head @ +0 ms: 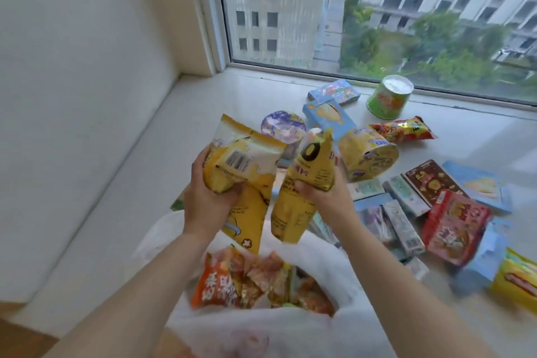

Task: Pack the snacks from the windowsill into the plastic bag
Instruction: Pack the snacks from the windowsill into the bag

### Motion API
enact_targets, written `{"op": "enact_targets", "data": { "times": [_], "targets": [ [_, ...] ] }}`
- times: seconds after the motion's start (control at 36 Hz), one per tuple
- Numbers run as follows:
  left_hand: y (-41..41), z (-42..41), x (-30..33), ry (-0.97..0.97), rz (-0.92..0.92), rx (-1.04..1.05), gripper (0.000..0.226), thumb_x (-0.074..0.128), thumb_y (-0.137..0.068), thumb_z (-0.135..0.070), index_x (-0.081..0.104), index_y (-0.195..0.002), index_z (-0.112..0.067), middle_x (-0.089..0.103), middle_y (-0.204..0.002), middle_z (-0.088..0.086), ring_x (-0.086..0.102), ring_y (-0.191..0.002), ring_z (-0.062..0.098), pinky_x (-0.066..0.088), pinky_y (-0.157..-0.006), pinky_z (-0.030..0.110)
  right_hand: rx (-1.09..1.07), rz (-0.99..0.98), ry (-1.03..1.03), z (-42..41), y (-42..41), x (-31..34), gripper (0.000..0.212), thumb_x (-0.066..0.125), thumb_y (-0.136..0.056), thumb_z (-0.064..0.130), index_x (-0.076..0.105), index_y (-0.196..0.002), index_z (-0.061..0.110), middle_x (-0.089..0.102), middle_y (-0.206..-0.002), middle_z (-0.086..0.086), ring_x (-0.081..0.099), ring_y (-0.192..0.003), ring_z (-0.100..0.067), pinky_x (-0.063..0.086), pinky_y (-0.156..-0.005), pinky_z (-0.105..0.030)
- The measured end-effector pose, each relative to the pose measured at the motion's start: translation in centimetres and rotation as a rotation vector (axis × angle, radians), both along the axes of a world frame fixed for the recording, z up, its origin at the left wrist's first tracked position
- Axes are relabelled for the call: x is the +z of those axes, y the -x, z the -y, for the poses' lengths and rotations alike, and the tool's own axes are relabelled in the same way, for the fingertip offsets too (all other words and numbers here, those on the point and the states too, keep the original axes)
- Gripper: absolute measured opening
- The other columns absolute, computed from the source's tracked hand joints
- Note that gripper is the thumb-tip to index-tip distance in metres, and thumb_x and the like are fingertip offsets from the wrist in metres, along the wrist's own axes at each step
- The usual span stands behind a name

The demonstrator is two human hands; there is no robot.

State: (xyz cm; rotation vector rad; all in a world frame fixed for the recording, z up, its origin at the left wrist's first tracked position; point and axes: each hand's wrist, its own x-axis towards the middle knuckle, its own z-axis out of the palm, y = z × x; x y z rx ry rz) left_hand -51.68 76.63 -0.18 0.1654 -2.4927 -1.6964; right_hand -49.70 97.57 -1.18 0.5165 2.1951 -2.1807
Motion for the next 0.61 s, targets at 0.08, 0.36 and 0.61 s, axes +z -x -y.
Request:
{"op": "enact_targets", "data": {
  "times": [0.08,0.36,0.61],
  "targets": [
    [-4.1,2.4,-2.4,-0.022,0.011,-0.010,0.086,0.081,-0.071,-0.011,0.035,-0.141,-0.032,0.057,-0.114,-0.013,0.057,-0.099,0.011,0.048,-0.070,0.012,0.052,0.064,0.019,1.1,-4.0,-2.4,0.047,0.082,-0.069,0.012,0.057,-0.108,0.016,0.068,-0.104,-0.009,0.066,-0.093,-0.021,0.056,-0.077,-0.034],
    [-8.2,6.1,-9.2,0.533,-0.097,-0.307,0.091,0.088,-0.062,-0.021,0.032,-0.133,-0.027,0.065,-0.107,0.016,0.065,-0.082,0.039,0.053,-0.061,0.044,0.093,0.226,-0.555,3.9,-10.6,-7.1,0.052,0.074,-0.077,0.022,0.049,-0.122,0.025,0.062,-0.100,0.005,0.059,-0.100,-0.026,0.047,-0.077,-0.034],
    [-9.2,11.6,-11.3,0.861,-0.398,-0.854,0.089,0.084,-0.053,-0.028,0.042,-0.131,-0.030,0.068,-0.100,-0.006,0.063,-0.077,0.014,0.048,-0.062,0.022,0.220,0.214,-1.091,3.5,-11.6,-7.6,0.054,0.067,-0.078,0.027,0.047,-0.128,0.025,0.062,-0.112,-0.001,0.056,-0.105,-0.026,0.043,-0.087,-0.038]
  ]
}}
